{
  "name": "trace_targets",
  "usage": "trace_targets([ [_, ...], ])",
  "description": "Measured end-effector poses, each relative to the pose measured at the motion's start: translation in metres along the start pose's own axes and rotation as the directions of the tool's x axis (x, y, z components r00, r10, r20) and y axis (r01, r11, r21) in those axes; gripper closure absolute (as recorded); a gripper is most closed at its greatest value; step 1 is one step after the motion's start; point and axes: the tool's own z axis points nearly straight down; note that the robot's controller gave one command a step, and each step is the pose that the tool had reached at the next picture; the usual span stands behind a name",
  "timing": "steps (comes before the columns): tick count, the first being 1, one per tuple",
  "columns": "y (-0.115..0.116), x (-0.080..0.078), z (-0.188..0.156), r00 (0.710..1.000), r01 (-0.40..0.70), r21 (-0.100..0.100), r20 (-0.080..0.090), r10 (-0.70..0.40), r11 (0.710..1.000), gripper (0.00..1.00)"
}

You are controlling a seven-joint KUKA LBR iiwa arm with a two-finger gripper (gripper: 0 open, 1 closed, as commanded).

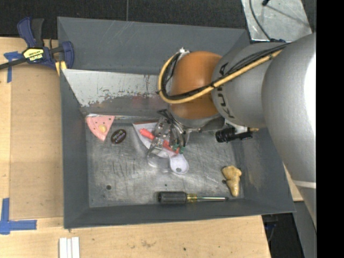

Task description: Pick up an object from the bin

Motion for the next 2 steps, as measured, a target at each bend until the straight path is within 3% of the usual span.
trace_targets([
  [1,0.002,0.002,-0.02,1.0,0.003,-0.001,-0.01,-0.003,1.0,1.0],
  [2,0.002,0.0,-0.032,1.0,0.003,-0.004,0.003,-0.003,1.0,1.0],
])
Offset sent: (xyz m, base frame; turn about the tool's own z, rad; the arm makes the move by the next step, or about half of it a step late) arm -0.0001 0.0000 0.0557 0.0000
